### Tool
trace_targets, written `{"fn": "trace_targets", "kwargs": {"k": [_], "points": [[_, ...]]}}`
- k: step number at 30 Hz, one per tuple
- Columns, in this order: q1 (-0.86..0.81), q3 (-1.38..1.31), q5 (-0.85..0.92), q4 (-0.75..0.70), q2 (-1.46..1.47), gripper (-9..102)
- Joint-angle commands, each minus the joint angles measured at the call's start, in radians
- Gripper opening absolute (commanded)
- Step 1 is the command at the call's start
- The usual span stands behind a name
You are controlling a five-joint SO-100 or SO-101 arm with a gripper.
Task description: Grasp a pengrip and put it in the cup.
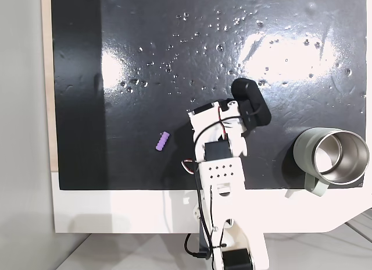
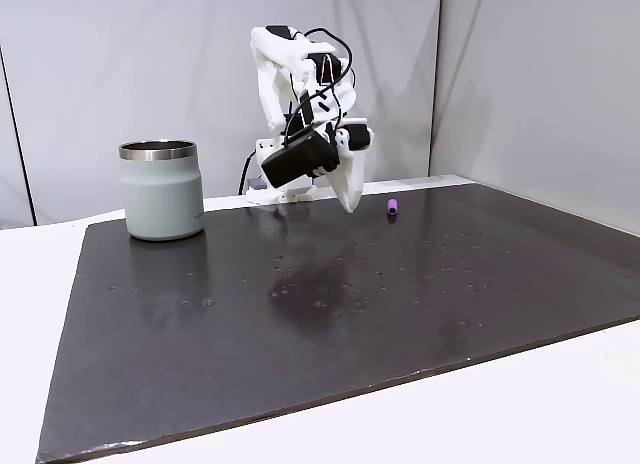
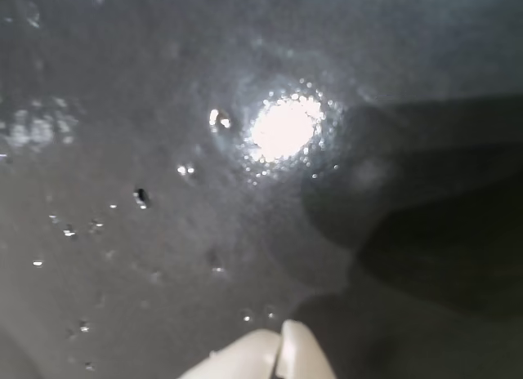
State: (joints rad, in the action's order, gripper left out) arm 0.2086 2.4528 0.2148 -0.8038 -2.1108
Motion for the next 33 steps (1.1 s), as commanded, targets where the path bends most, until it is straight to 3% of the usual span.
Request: {"fn": "trace_targets", "kwargs": {"k": [1,21,23,26,33], "points": [[0.058,-0.095,0.031,0.049,0.08,0],[0.299,-0.195,0.13,0.017,0.232,0],[0.324,-0.193,0.15,-0.009,0.221,4],[0.356,-0.187,0.156,-0.069,0.173,19],[0.39,-0.143,0.161,-0.124,0.072,29]]}}
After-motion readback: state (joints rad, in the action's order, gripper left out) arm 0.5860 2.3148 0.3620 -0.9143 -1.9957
